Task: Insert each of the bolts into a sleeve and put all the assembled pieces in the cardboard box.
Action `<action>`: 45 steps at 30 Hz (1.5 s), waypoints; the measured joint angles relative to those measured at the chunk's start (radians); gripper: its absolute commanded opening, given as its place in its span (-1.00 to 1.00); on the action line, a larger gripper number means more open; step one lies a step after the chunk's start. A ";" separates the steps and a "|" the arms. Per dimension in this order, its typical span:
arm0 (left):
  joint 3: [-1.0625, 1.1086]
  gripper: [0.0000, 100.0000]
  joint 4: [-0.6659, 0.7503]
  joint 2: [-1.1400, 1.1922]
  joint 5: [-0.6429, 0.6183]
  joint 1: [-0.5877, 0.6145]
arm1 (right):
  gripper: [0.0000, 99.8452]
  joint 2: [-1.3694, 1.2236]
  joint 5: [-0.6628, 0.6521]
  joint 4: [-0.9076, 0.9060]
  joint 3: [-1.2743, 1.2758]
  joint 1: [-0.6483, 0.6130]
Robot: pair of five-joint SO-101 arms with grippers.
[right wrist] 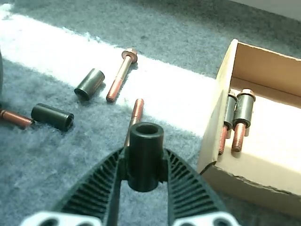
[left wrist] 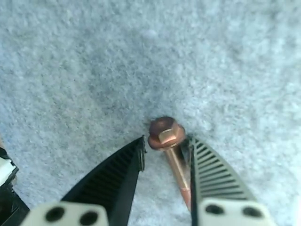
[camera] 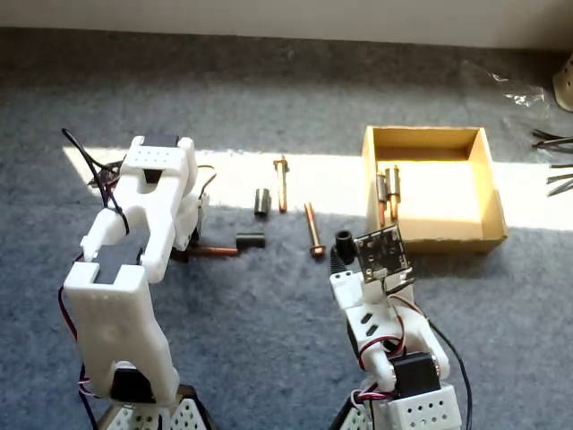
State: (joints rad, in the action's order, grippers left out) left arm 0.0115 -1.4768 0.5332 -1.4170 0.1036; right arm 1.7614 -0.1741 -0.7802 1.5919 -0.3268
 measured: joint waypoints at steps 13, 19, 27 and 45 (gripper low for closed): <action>0.000 -0.68 0.000 0.000 0.000 -0.029 | -0.99 0.000 0.000 0.000 0.000 0.000; 0.000 -0.68 0.002 0.000 0.000 -0.049 | -0.99 0.000 0.000 0.000 0.000 0.000; 0.000 -0.68 0.008 0.000 0.000 -0.101 | -0.99 0.000 0.000 0.000 0.000 0.000; 0.000 -0.68 0.008 0.000 -0.005 -0.129 | -0.99 0.000 -0.031 0.000 0.000 0.000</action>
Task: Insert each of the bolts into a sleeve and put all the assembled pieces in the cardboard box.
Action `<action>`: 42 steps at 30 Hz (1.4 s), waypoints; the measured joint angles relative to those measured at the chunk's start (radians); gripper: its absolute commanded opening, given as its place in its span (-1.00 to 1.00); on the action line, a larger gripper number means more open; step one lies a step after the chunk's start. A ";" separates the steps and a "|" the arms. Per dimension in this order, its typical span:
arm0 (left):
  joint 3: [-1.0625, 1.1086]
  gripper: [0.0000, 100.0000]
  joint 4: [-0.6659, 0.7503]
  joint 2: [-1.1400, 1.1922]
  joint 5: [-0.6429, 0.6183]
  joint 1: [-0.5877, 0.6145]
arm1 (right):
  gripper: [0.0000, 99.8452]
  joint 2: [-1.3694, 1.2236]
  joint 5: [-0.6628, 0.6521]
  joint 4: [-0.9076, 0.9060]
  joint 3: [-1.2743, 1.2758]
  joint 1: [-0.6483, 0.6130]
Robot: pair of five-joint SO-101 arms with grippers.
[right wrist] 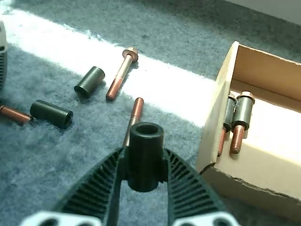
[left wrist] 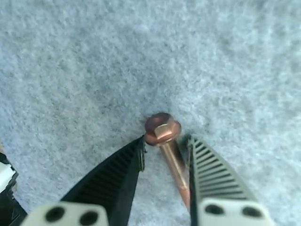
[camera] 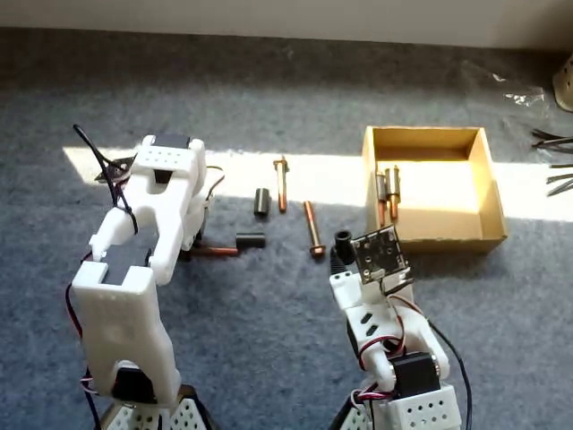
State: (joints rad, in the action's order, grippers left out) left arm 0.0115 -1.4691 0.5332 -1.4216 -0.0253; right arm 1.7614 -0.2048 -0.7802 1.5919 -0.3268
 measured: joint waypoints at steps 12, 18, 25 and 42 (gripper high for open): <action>-0.018 -0.99 0.011 0.040 0.002 -0.008 | -0.99 0.000 -0.006 0.000 0.000 0.000; -0.060 -0.97 -0.002 0.084 0.006 -0.008 | -0.99 0.000 -0.008 0.000 0.000 0.000; -0.095 -0.97 -0.025 0.104 0.230 -0.008 | -0.99 0.000 -0.008 0.000 0.000 0.000; -0.327 -0.97 -0.250 0.137 1.074 0.011 | -0.99 0.000 -0.008 0.000 0.000 0.000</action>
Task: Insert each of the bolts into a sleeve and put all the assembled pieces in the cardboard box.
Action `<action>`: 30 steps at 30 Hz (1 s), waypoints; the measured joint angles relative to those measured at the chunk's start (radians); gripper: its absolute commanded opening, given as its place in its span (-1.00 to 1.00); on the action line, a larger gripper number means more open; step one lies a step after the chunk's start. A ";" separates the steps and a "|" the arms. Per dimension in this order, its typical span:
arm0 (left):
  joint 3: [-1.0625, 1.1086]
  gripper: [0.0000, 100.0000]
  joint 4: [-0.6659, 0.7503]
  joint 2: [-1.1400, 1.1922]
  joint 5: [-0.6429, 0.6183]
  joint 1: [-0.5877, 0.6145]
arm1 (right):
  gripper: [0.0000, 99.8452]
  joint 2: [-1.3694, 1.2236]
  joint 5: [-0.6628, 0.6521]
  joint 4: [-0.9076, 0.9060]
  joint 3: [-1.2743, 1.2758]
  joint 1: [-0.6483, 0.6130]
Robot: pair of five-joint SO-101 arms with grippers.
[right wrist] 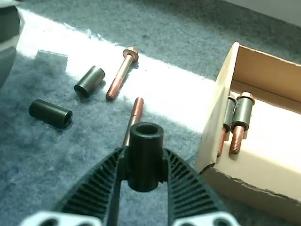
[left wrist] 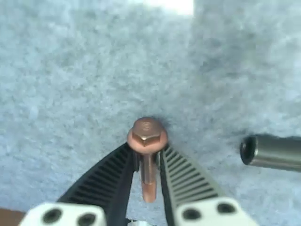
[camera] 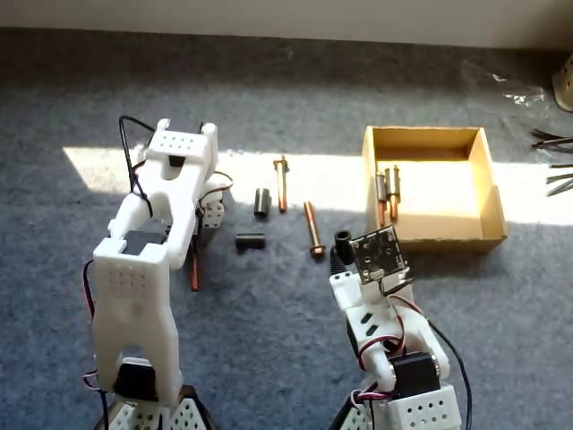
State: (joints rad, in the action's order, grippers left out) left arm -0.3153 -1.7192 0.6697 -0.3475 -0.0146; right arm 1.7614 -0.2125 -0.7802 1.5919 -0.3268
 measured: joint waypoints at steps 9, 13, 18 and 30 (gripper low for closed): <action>-0.064 -0.97 -0.005 0.002 0.256 0.035 | -0.99 0.000 0.000 0.000 0.000 0.000; -0.071 -0.98 -0.005 0.002 0.336 0.043 | -0.99 0.000 0.000 0.000 0.000 0.000; -0.100 -0.99 -0.005 0.002 0.390 0.043 | -0.99 0.000 0.000 0.003 0.000 0.000; -0.137 -0.99 0.068 0.002 0.354 0.043 | -0.99 0.000 0.000 0.170 0.080 -0.018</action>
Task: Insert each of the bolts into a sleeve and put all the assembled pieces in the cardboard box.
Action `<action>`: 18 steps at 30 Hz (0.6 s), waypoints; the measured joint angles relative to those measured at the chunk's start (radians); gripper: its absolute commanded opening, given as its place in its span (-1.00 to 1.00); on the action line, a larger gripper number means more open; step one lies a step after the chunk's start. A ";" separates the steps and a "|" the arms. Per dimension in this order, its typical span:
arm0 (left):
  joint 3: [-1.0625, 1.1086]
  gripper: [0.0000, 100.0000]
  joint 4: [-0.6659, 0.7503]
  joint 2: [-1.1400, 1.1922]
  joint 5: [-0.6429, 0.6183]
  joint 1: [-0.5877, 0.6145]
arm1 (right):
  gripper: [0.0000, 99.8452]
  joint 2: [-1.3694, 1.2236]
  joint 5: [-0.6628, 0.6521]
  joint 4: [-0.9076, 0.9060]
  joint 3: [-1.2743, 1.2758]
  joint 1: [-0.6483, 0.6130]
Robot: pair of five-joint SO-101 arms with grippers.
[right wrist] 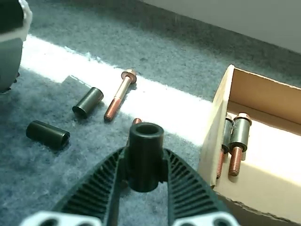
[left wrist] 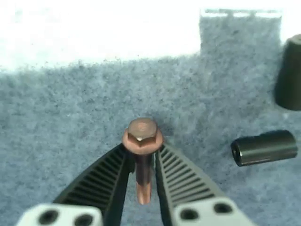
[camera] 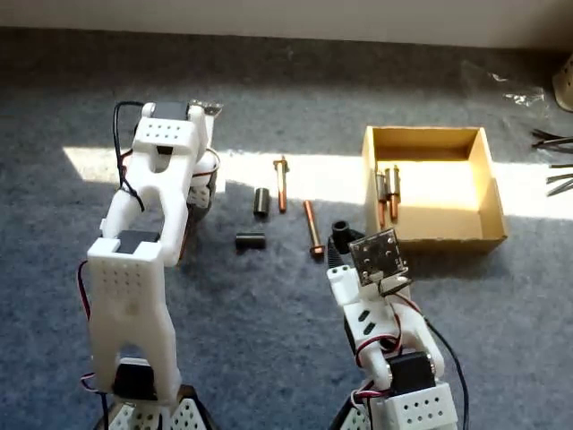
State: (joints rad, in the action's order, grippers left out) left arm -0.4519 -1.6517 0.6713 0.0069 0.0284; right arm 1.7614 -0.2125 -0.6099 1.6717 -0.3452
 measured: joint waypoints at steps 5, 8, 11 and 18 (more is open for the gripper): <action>0.000 -0.99 0.000 -0.018 0.000 0.000 | -0.99 0.000 -0.002 0.005 0.000 -0.051; 0.000 -0.99 0.000 -0.101 0.000 0.000 | -0.99 0.000 -0.002 0.005 0.000 -0.092; 0.014 -0.99 0.002 -0.204 0.000 -0.002 | -0.99 0.000 -0.002 0.015 0.000 -0.133; 0.285 -0.99 0.170 -0.466 0.000 -0.086 | -0.99 -0.002 -0.002 0.080 0.000 -0.204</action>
State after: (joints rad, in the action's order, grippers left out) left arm -0.1665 -1.4814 0.2048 0.0069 -0.0575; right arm 1.7599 -0.2140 -0.5301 1.6717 -0.5493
